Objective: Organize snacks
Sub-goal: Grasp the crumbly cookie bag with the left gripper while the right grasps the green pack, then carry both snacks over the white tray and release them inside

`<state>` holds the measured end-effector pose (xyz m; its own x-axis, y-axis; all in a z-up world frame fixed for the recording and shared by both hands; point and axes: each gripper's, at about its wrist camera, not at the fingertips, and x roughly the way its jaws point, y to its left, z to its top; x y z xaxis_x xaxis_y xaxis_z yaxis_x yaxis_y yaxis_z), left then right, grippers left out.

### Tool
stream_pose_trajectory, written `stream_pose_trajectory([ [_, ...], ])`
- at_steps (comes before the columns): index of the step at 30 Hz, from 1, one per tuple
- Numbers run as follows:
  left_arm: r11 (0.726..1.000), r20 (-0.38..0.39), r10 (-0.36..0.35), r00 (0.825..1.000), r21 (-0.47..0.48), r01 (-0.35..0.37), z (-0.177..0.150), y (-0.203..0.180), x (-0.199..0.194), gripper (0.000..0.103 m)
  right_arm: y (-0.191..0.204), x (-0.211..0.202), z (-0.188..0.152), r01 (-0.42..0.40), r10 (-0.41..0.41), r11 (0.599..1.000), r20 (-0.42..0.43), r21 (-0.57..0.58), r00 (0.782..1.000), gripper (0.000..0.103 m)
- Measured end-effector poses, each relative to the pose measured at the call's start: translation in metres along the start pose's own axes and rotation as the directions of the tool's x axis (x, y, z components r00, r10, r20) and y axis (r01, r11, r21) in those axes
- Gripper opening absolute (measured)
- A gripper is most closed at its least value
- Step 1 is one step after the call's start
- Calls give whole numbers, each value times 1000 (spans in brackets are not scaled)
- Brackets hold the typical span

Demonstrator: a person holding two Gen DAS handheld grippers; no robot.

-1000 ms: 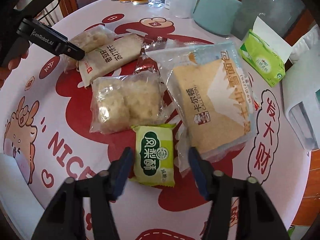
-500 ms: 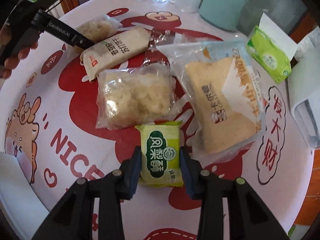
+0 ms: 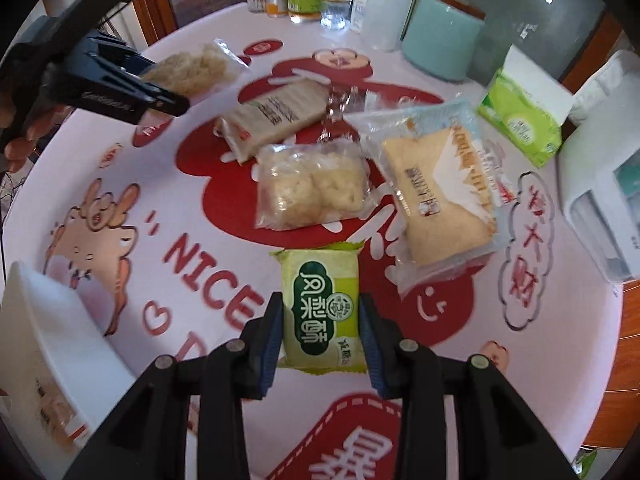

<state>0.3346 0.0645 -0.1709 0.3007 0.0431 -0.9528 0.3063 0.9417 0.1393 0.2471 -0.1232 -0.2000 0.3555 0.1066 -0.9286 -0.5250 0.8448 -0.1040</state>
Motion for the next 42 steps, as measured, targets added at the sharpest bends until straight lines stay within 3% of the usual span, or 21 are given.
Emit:
stream_pose_trajectory([
  [5,999,87,-13,996,38,10,-31,-17,-87,57,5,-53,-9,-1,-1,1000,83,31,997,36],
  [11,994,187,-75,980,87,59,-79,-53,-183,57,19,-124,-27,16,-25,998,176,55,984,36],
  [20,985,235,-169,957,62,159,-156,-105,-255,57,57,-208,-82,-24,1,997,280,78,960,36],
  [28,991,283,-126,951,1,131,-234,-140,-260,57,94,-231,-146,-109,38,973,322,204,946,36],
  [32,997,287,-71,955,-22,80,-263,-154,-241,57,109,-225,-170,-41,-50,961,316,273,947,36],
  [37,998,264,-19,964,-57,35,-283,-166,-212,57,113,-207,-189,-72,-29,933,273,352,961,37],
  [42,996,233,-10,972,-85,30,-292,-168,-195,57,122,-193,-201,-34,-53,932,229,360,972,37],
])
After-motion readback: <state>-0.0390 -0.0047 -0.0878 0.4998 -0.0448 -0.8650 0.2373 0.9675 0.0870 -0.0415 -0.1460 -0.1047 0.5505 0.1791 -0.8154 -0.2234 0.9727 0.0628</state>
